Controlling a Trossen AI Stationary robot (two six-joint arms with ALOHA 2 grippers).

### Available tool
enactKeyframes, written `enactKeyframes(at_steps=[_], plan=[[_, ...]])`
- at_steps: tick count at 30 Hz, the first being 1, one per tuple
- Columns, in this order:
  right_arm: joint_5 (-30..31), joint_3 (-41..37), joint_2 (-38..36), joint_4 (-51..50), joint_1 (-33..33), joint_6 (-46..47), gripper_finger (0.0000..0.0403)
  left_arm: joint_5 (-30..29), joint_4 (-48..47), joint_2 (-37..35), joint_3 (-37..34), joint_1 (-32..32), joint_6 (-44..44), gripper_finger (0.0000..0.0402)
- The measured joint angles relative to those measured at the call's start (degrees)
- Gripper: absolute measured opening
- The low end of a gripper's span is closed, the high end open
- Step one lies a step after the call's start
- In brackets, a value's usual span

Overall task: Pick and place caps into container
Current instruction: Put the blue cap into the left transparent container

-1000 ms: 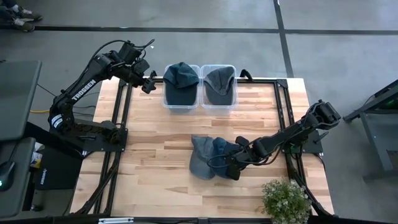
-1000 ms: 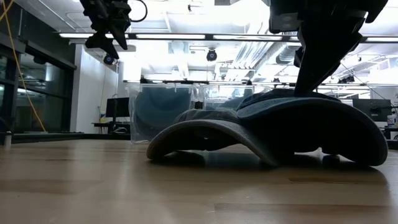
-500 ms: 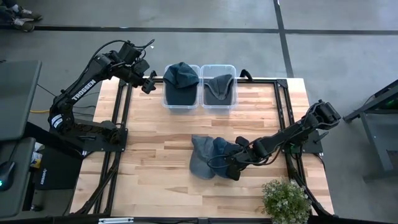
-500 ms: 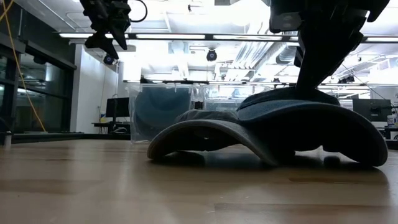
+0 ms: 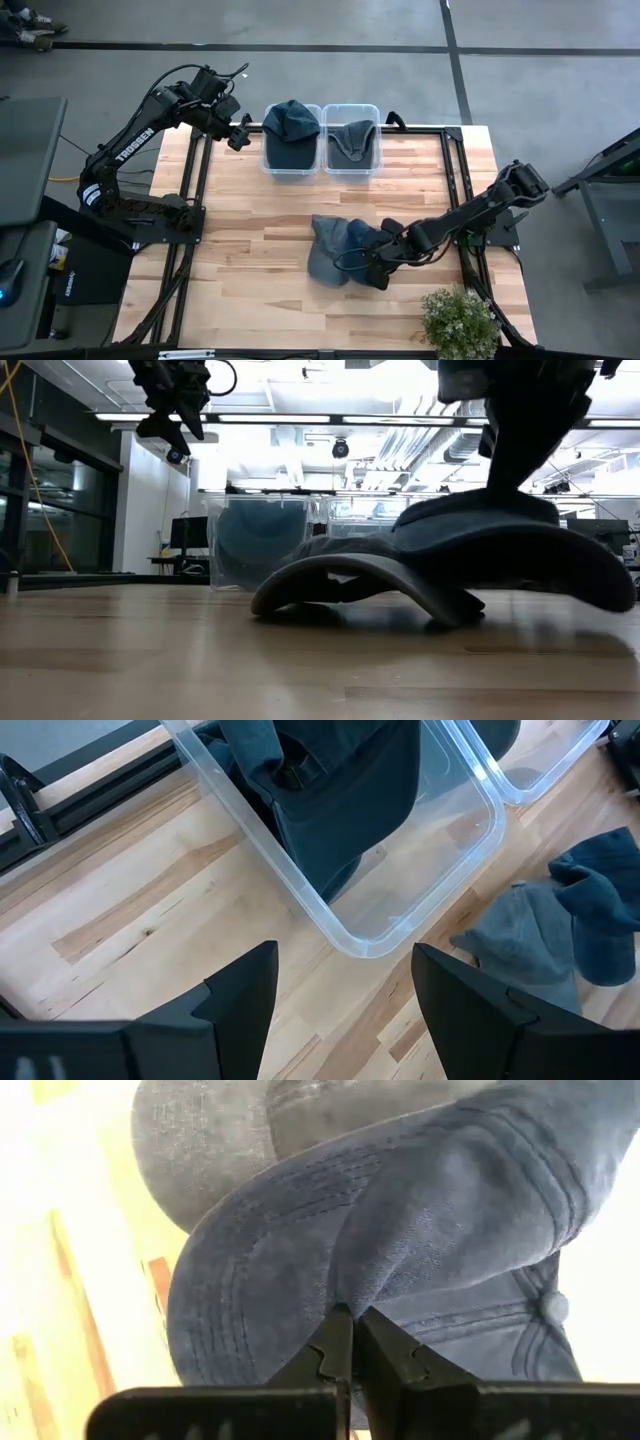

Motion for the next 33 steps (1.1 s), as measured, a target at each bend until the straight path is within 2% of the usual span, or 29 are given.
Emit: enactKeyframes(at_steps=[8, 18, 26, 33], plan=[[-2.2, 4.6, -0.04, -5.11, 0.11, -1.91, 0.0001, 0.08, 0.0, 0.0, 0.0, 0.02, 0.0, 0.0229], [-1.71, 11.68, -0.09, -17.66, 0.37, -3.04, 0.0, 0.07, 0.0, 0.0, 0.0, 0.01, 0.0, 0.0229], [6.19, 18.21, -0.09, -20.8, -0.15, -7.5, 0.0, 0.03, 0.0, 0.0, 0.0, 0.01, -0.4, 0.0229], [17.02, 21.69, -2.47, -18.51, -2.01, -14.91, 0.0, -0.06, 0.0, 0.0, 0.0, 0.0, -0.93, 0.0229]])
